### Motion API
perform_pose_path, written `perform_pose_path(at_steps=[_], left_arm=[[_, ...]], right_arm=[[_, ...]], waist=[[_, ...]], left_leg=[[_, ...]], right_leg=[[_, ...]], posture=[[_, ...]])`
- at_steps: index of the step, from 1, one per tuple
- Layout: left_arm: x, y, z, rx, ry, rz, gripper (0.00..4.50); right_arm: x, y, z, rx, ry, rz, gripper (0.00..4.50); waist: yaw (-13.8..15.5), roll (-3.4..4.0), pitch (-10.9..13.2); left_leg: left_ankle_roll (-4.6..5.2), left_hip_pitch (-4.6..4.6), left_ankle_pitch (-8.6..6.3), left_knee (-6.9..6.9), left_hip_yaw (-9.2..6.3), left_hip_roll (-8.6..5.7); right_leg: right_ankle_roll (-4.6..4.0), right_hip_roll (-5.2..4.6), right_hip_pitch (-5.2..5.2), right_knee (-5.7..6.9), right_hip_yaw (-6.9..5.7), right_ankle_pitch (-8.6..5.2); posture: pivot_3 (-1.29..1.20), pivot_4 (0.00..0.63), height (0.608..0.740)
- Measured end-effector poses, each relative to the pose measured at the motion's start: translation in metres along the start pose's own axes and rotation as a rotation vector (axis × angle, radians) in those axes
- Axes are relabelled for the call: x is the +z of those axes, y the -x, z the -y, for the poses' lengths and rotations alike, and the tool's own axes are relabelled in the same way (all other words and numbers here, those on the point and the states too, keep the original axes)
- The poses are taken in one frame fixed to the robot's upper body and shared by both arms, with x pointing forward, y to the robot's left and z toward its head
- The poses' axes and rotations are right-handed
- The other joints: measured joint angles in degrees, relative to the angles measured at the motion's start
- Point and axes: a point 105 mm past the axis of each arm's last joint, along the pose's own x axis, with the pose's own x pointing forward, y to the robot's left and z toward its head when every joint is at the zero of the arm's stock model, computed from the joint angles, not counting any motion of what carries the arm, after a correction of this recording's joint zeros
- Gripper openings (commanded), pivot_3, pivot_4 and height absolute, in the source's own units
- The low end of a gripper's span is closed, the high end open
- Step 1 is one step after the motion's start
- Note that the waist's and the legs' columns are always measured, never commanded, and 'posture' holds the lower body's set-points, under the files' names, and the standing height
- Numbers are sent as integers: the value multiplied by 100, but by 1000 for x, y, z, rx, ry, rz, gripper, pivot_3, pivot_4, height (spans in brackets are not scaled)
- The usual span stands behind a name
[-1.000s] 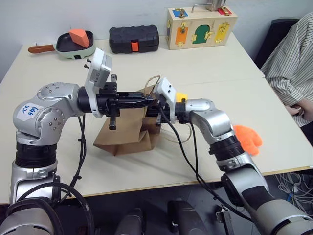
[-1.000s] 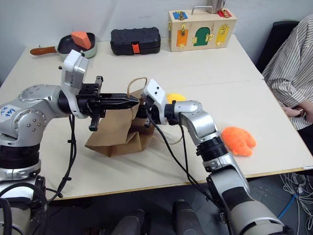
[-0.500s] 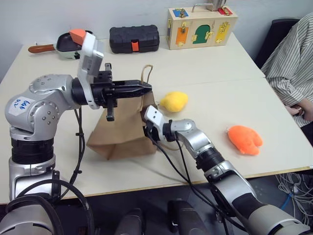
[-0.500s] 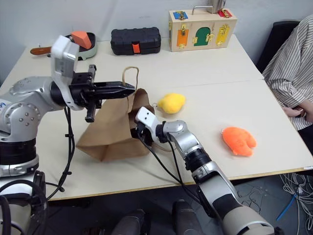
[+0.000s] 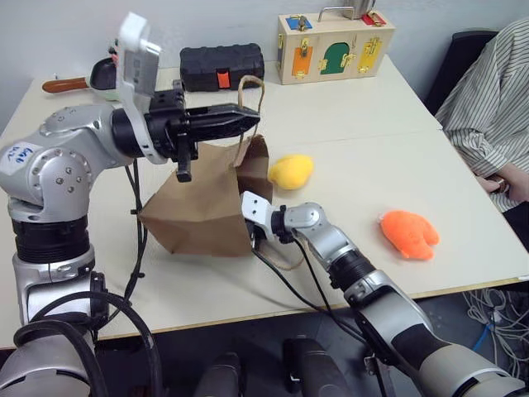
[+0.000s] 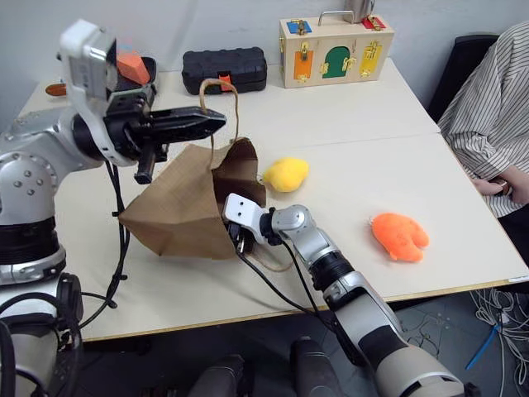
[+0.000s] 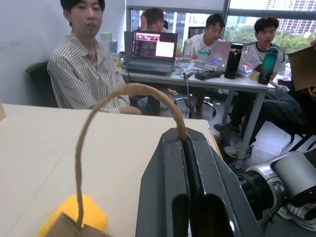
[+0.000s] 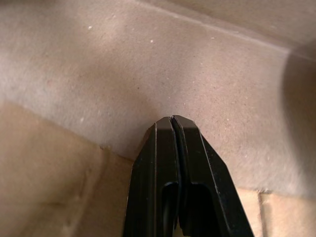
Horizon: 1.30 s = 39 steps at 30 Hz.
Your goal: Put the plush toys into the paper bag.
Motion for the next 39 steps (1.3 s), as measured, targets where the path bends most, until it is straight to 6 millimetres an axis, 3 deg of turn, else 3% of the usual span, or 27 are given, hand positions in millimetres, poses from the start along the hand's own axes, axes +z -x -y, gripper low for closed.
perform_pose_path(at_steps=[2,6,9,16,19,22,26,31,36,39], left_arm=[[-9,3,1,3,-5,-32,0],[-47,6,2,10,7,-136,0],[-54,9,2,16,-9,-154,0],[-53,9,2,6,-21,-151,0],[-53,9,3,-2,-22,-152,0],[-53,9,4,-9,-21,-153,0],[-53,10,5,-18,-19,-153,0],[-52,8,5,-30,-21,-155,0],[-47,6,5,-41,-35,-155,0],[-48,6,4,-38,-29,-156,0]], right_arm=[[0,1,0,-7,-1,2,29],[-4,17,4,-56,-17,4,29],[-5,35,2,-78,-59,19,29],[40,91,1,-116,-87,133,29],[46,117,11,-185,-144,146,540],[42,141,33,-327,-141,90,1415],[27,165,69,-500,26,-75,2833],[10,143,77,-471,259,-217,4480],[-5,113,82,-404,530,-332,4480],[-13,106,88,-398,635,-384,4306]], waist=[[-2,5,-3],[25,8,-4],[52,8,-4],[140,9,-3],[183,9,-3],[212,9,-3],[256,9,-3],[183,8,-2],[139,8,-2],[145,8,-2]], left_leg=[[0,2,0,-2,0,0],[-1,-10,-1,-1,-24,-7],[-1,-16,-1,-1,-30,-9],[-3,-19,-2,-9,-41,-11],[-3,-19,-2,-8,-40,-15],[-3,-19,-2,-7,-38,-17],[-3,-19,-2,-13,-32,-17],[-3,-18,-2,-16,-26,-17],[-4,-17,-1,-11,-27,-17],[-4,-17,-1,-7,-30,-17]], right_leg=[[0,0,1,0,1,0],[0,0,1,-1,2,0],[0,0,0,-3,4,0],[0,4,-3,-19,6,0],[0,4,-1,-23,12,0],[0,3,-1,-25,16,0],[0,3,-2,-33,18,0],[0,4,-9,-31,17,0],[0,4,-9,-30,15,0],[0,4,-10,-27,14,0]], posture=[[0,150,740],[0,150,740],[0,150,740],[0,150,740],[0,150,740],[0,150,740],[0,150,740],[0,150,740],[0,150,740],[0,150,740]])
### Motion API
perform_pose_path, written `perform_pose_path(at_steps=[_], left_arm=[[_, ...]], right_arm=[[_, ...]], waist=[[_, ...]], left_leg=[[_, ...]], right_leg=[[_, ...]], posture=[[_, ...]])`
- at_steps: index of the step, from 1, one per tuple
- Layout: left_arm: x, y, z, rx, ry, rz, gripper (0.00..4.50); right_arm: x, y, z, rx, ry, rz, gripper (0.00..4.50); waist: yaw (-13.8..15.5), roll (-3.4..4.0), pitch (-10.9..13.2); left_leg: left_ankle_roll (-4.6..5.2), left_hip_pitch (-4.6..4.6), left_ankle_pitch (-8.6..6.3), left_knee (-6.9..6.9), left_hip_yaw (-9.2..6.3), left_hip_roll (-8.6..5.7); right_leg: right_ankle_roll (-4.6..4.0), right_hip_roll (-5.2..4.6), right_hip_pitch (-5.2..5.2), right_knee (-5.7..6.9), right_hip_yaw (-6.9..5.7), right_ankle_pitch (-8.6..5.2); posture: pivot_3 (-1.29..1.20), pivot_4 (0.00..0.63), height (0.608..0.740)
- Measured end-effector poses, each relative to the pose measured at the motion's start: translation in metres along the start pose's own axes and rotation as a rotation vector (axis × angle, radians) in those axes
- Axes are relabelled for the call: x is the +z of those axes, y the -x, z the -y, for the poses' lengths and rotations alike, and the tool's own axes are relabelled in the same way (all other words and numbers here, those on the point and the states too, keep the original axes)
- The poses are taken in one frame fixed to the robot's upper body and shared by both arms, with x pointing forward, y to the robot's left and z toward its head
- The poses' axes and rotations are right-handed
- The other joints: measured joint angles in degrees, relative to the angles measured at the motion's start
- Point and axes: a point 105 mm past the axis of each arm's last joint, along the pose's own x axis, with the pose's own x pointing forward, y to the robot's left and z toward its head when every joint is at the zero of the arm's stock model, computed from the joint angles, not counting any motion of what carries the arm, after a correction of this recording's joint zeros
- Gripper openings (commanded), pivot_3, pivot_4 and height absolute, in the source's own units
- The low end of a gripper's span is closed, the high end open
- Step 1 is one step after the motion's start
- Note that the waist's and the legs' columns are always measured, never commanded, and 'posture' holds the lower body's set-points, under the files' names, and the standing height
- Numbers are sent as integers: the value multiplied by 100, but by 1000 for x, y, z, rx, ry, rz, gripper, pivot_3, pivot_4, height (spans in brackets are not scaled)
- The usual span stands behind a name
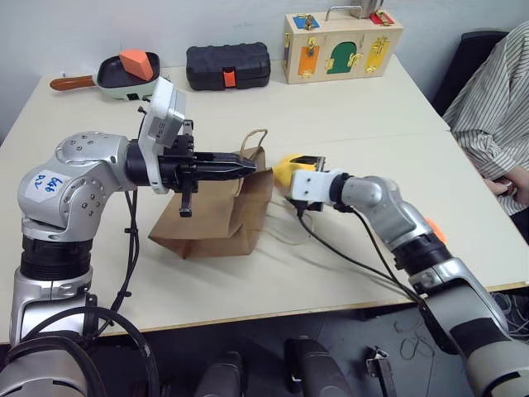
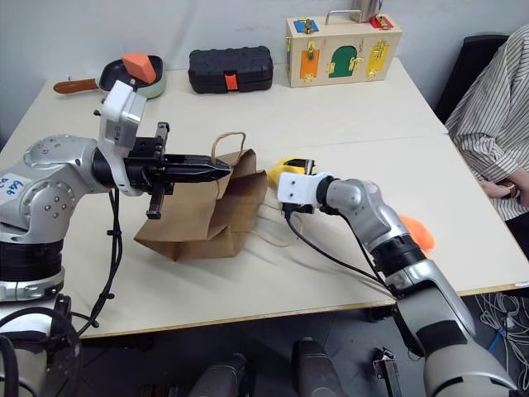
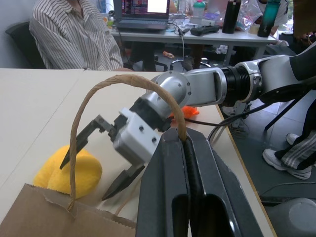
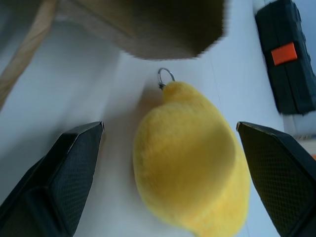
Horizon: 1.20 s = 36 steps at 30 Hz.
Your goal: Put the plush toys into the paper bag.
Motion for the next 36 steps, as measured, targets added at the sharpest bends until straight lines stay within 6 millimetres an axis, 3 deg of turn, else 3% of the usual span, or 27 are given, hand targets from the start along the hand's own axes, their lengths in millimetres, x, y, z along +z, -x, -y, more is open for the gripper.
perform_pose_path(at_steps=[2,6,10,14,20,22,25,29,33,36], left_arm=[[0,1,0,3,1,-3,0],[0,3,-1,9,6,-12,0],[-1,3,0,8,9,-12,0],[-2,3,1,7,7,-14,0],[-1,2,2,0,5,-16,0],[-1,2,2,2,5,-17,0],[-1,2,2,1,6,-17,0],[-1,1,2,-1,6,-12,0],[1,-1,0,-8,9,4,0],[2,-2,-1,-10,13,10,0]], right_arm=[[-5,-3,5,-23,52,-16,3877],[-16,-4,1,-34,80,-33,2578],[-15,-2,0,-35,88,-7,1277],[-18,16,5,-79,24,45,151],[5,65,30,-123,173,188,83],[20,80,22,-113,213,278,83],[36,85,9,-82,270,355,83],[61,84,0,-62,348,451,83],[86,57,-15,-2,414,519,82],[94,38,-23,57,472,531,82]], waist=[[0,0,0],[0,0,0],[-17,0,0],[9,0,0],[13,2,1],[18,2,1],[15,2,2],[22,2,2],[16,2,1],[14,2,2]], left_leg=[[0,0,0,-2,0,0],[0,0,0,-1,-4,0],[0,0,0,0,-4,0],[-1,-1,0,3,-8,0],[-1,-2,0,-1,-7,2],[-1,-1,0,-2,-7,4],[-1,-1,0,-7,-4,0],[-1,1,0,0,-3,2],[-1,2,0,0,0,1],[-1,2,0,2,-5,0]], right_leg=[[0,0,2,-4,-1,0],[0,0,2,-2,-2,0],[0,2,2,-3,-2,0],[0,1,2,-4,-1,0],[0,3,3,-9,-2,0],[0,4,3,-8,-1,0],[0,5,3,-17,3,0],[0,7,4,-17,3,0],[0,8,3,-15,5,0],[0,8,2,-11,2,0]], posture=[[0,150,740],[0,150,740],[0,150,740],[0,150,740],[0,150,740],[0,150,740],[0,150,740],[0,150,740],[0,150,740],[0,150,740]])
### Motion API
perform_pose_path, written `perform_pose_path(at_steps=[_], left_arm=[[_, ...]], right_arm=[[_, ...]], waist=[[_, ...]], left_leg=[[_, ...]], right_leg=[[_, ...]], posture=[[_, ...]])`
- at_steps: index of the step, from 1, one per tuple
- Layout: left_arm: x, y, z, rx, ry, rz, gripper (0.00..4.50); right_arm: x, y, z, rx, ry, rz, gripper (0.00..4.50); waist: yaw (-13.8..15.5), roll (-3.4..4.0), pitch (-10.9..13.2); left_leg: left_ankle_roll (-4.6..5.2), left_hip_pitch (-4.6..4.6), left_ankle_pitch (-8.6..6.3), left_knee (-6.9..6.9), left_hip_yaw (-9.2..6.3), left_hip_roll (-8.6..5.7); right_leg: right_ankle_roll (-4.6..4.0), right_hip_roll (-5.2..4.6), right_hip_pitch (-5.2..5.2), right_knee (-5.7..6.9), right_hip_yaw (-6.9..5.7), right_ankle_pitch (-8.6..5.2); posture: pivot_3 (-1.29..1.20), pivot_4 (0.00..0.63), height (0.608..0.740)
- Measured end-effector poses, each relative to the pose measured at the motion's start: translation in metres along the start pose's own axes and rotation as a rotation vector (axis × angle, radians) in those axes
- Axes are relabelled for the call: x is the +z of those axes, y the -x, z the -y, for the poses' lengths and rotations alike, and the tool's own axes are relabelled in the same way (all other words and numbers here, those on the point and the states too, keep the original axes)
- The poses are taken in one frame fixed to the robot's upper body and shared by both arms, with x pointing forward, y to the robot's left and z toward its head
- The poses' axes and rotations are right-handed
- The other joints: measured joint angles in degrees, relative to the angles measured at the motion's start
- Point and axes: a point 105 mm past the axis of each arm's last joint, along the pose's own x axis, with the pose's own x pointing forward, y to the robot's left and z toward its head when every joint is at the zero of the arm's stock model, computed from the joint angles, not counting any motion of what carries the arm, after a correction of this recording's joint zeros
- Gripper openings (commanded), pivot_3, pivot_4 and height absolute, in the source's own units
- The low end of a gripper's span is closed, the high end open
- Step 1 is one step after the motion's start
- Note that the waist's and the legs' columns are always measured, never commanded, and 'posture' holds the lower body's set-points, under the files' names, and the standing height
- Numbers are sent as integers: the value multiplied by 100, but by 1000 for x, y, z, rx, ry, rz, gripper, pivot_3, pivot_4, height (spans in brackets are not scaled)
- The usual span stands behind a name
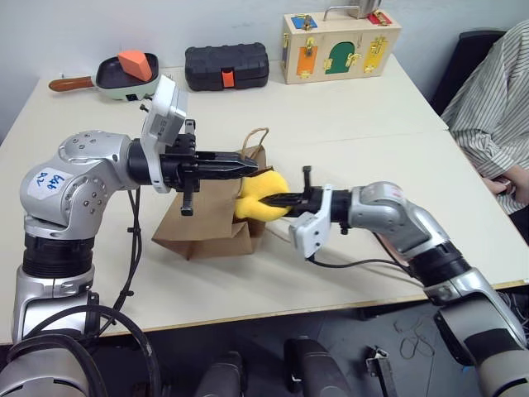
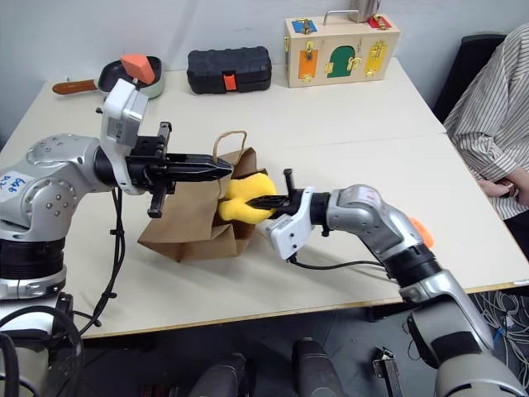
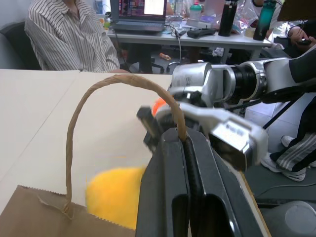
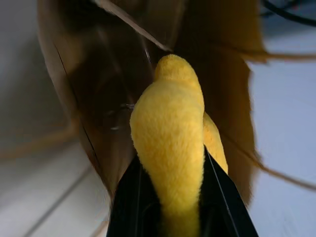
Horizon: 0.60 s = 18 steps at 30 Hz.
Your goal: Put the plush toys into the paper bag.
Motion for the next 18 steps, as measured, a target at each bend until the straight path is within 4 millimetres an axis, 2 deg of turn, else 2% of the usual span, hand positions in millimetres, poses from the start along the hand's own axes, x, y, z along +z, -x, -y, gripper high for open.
perform_pose_path(at_steps=[3,6,9,13,18], left_arm=[[2,0,0,-2,-5,2,0],[1,-2,1,-8,-4,5,0],[1,-3,1,-8,-4,5,0],[1,-3,1,-8,-4,5,0],[-2,-3,4,-9,-2,-3,0]], right_arm=[[3,-22,4,27,27,36,82],[16,-46,16,32,44,104,82],[18,-61,4,109,20,134,82],[18,-76,-19,181,-69,145,1481],[15,-82,-13,164,-94,140,3224]], waist=[[-11,0,0],[-47,0,0],[-41,0,0],[-52,0,0],[-142,1,0]], left_leg=[[0,0,0,2,-1,0],[-3,4,2,6,-4,2],[-3,7,1,7,-18,0],[-3,6,1,6,-19,-1],[-6,6,2,5,-28,0]], right_leg=[[0,0,0,-1,-2,0],[0,0,-5,4,-10,0],[0,0,-3,13,-15,0],[0,-1,-1,11,-16,0],[0,0,-2,15,-19,0]], posture=[[0,150,740],[0,150,740],[0,150,740],[0,150,740],[0,150,740]])
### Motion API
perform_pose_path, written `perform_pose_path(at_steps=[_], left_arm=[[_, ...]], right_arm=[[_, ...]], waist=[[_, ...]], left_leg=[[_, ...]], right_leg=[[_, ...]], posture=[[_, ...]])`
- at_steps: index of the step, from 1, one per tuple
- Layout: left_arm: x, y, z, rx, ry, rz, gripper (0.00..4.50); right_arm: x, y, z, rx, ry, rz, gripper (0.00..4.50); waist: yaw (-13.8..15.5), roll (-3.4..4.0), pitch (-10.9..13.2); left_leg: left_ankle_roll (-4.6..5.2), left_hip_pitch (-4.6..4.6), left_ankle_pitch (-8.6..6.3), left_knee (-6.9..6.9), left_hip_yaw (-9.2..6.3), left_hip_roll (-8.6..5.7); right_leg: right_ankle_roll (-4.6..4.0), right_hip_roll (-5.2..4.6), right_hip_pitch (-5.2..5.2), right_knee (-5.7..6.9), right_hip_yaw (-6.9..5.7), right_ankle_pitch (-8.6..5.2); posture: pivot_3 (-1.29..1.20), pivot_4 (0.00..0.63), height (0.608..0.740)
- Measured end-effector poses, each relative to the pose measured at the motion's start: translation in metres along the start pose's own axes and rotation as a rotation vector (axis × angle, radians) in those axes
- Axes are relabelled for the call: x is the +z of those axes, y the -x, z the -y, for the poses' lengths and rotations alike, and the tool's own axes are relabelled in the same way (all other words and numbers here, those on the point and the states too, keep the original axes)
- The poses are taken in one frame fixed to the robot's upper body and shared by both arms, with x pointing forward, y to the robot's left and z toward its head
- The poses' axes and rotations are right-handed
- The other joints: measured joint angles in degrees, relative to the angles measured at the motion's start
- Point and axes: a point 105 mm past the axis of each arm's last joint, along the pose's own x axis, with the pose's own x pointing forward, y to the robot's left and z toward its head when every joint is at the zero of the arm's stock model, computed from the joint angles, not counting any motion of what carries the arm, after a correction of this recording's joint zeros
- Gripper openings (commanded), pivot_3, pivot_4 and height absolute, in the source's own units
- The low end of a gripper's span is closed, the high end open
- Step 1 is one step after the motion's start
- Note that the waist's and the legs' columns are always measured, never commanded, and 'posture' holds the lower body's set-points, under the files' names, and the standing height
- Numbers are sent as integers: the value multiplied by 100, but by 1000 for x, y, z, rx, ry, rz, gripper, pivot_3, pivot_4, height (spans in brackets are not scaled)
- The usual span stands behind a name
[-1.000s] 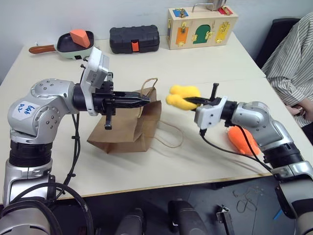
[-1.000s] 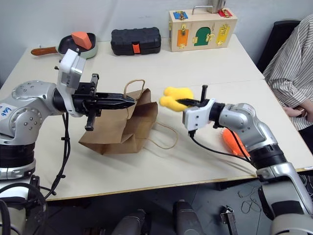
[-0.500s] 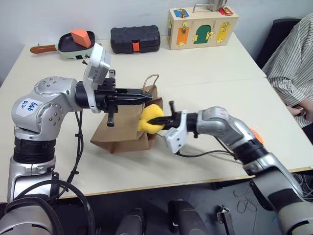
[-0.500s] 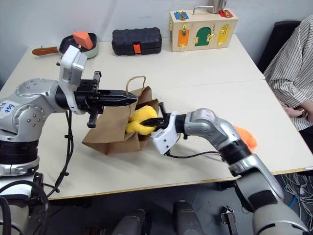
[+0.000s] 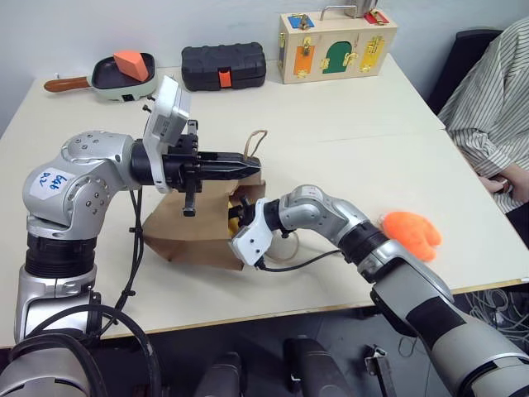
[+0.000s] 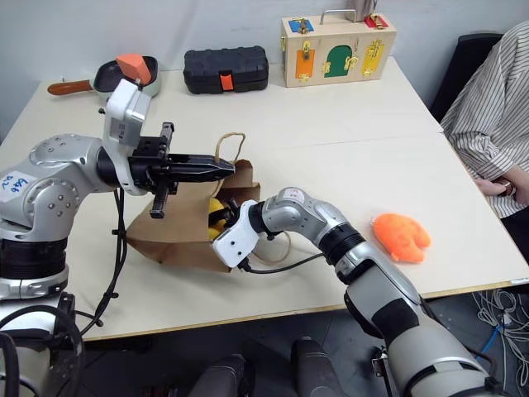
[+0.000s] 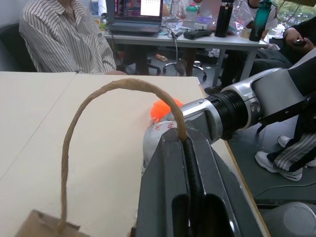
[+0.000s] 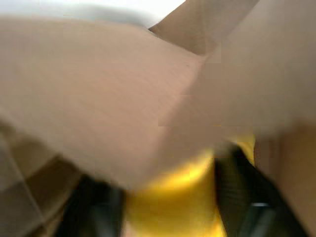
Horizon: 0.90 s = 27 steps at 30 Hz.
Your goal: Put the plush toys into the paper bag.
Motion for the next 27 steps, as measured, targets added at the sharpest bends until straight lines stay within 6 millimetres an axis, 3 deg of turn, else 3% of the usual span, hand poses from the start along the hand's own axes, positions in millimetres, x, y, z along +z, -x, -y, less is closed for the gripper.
perform_pose_path(at_steps=[4,10,14,18,21,23,27], left_arm=[[0,0,1,2,-4,0,0],[-1,1,0,7,5,5,0],[-2,-1,-2,-1,19,21,0],[-4,-2,-2,-16,27,29,0],[-4,-1,-2,-23,22,34,0],[-3,-1,-1,-25,19,35,0],[-2,-1,-1,-26,17,39,0]], right_arm=[[1,14,5,-58,-38,21,4482],[22,84,9,-230,-262,77,4482],[32,147,3,-282,-477,7,4482],[22,219,-38,-331,-837,-281,4482],[13,270,-61,-470,-1030,-520,4482],[13,294,-83,-537,-1139,-658,4482],[10,316,-115,-668,-1308,-814,4482]], waist=[[-16,0,0],[35,0,0],[199,0,0],[391,-1,1],[502,-1,1],[553,-2,1],[576,-2,0]], left_leg=[[-1,-1,-1,0,-10,0],[-5,-11,-4,8,-39,-3],[-5,-16,-4,-5,-38,-2],[-2,-27,-5,-2,-31,-4],[1,-26,-4,7,-24,-4],[2,-24,-4,6,-19,-4],[3,-11,-4,4,-1,-4]], right_leg=[[0,0,0,1,-5,0],[0,-1,8,-1,-8,0],[0,0,12,-15,-2,0],[0,1,20,-44,9,0],[0,1,28,-61,16,0],[0,2,28,-62,21,0],[0,4,28,-60,35,0]], posture=[[0,150,740],[0,150,740],[0,150,740],[0,150,740],[0,150,740],[0,150,740],[0,150,740]])
